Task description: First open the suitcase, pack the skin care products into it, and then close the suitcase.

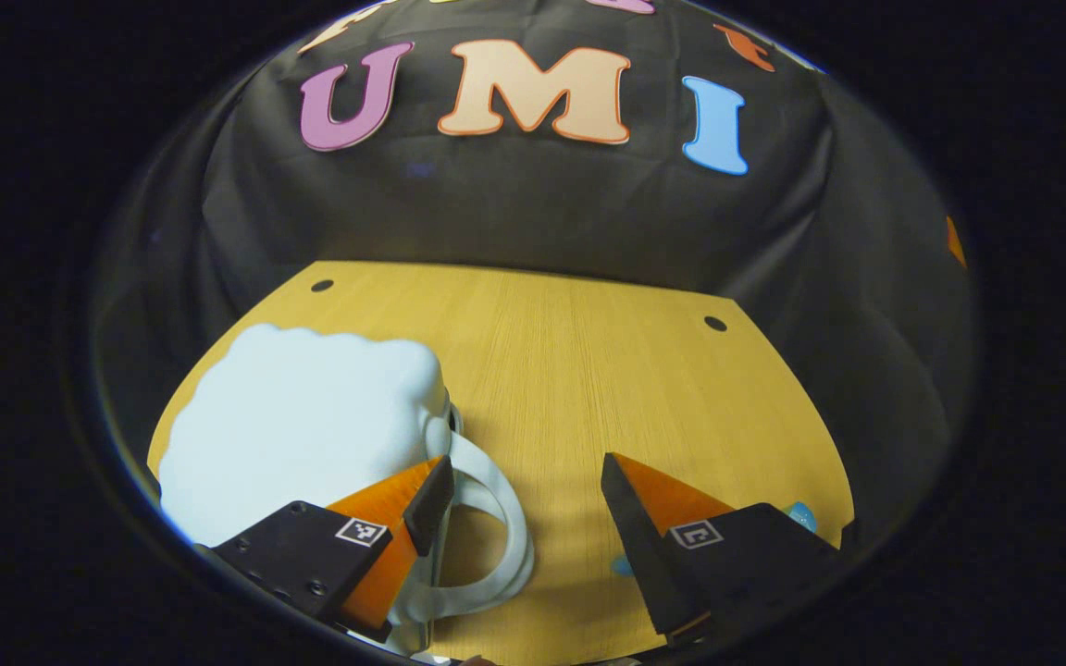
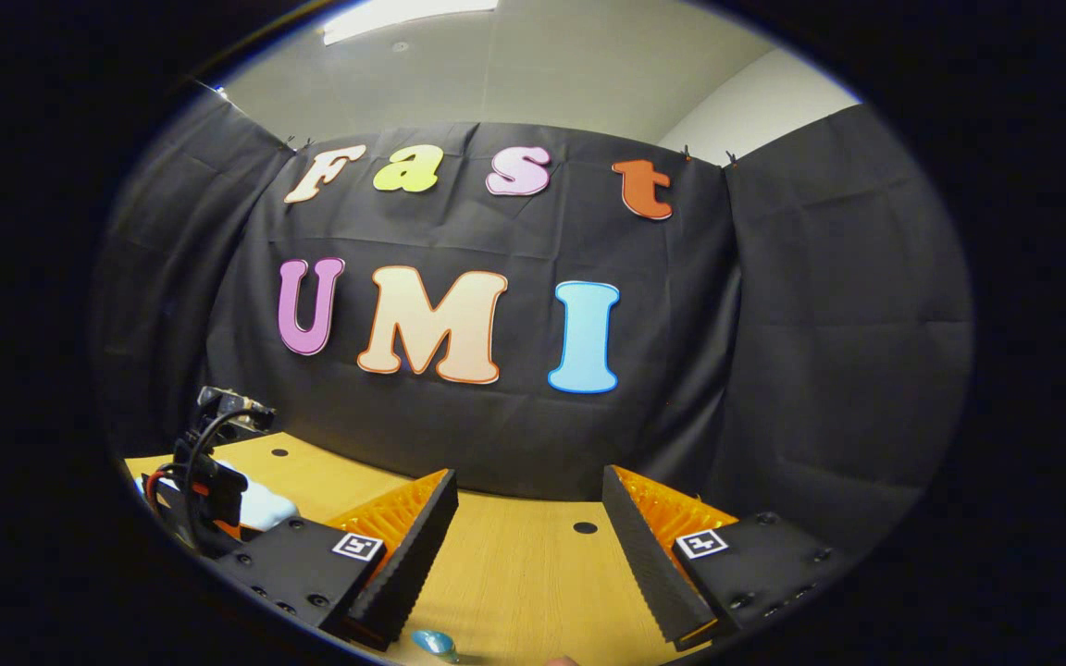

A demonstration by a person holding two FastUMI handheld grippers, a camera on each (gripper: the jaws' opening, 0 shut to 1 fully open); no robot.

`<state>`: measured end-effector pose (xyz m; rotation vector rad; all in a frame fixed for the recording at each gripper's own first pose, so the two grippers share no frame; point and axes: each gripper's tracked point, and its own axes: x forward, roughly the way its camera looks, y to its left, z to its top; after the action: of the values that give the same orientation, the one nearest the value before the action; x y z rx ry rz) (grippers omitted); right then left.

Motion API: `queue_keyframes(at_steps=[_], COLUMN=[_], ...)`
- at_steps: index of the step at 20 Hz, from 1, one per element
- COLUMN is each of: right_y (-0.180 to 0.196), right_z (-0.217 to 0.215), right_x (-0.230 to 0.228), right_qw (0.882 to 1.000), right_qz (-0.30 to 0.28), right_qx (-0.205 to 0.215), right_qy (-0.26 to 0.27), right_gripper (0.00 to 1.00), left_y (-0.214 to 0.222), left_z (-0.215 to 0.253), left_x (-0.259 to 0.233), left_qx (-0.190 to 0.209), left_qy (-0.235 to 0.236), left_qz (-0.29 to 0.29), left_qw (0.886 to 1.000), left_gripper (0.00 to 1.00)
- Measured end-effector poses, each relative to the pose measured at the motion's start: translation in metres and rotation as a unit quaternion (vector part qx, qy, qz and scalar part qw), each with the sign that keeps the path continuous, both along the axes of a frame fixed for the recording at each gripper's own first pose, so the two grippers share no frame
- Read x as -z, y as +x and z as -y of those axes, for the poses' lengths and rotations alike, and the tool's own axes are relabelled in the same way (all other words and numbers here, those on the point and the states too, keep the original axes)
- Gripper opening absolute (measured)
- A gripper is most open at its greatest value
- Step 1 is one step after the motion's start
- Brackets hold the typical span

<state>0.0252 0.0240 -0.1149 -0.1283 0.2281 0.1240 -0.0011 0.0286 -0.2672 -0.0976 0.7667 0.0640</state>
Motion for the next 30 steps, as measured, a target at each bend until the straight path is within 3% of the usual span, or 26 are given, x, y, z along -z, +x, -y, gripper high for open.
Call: queue_keyframes(at_steps=[4,5,8,10,12,13,15,18,22,25,30], right_y=[-0.002,-0.004,-0.008,-0.007,-0.008,-0.008,-0.008,-0.008,-0.009,-0.009,-0.008], right_z=[0.0,0.0,-0.004,0.0,0.005,0.007,0.011,0.015,0.011,0.007,-0.01], right_x=[0.001,0.001,0.002,0.001,-0.001,-0.001,0.002,0.0,-0.003,-0.003,0.005], right_qw=[1.0,1.0,1.0,1.0,1.0,1.0,1.0,1.0,1.0,0.999,0.999], right_qz=[-0.008,-0.006,-0.006,-0.001,0.002,0.002,0.0,0.003,0.012,0.017,0.004], right_qx=[0.003,0.004,0.0,0.001,0.006,0.009,0.014,0.017,0.011,0.002,-0.015], right_qy=[0.008,0.008,0.012,0.01,0.014,0.016,0.019,0.023,0.025,0.027,0.048], right_gripper=[0.98,0.98,0.99,0.99,0.98,0.98,0.98,0.98,0.98,0.98,0.99], left_y=[-0.002,-0.003,-0.006,-0.013,-0.019,-0.024,-0.028,-0.026,-0.024,-0.021,-0.024], left_z=[0.0,0.002,0.007,0.003,-0.008,-0.01,-0.007,-0.007,-0.003,0.003,0.0], left_x=[0.017,0.02,0.037,0.048,0.06,0.065,0.069,0.068,0.057,0.035,-0.005], left_qx=[-0.014,-0.014,-0.001,-0.011,-0.03,-0.035,-0.037,0.01,0.002,0.021,0.037], left_qy=[-0.018,-0.018,-0.02,-0.018,-0.011,-0.017,-0.028,-0.004,-0.001,0.014,-0.008], left_qz=[-0.033,-0.04,-0.071,-0.095,-0.114,-0.129,-0.142,-0.147,-0.132,-0.119,-0.092], left_qw=[0.999,0.999,0.997,0.995,0.993,0.991,0.989,0.989,0.991,0.993,0.995], left_gripper=[0.93,0.85,0.82,0.74,0.52,0.2,0.16,0.1,0.01,0.0,0.0])
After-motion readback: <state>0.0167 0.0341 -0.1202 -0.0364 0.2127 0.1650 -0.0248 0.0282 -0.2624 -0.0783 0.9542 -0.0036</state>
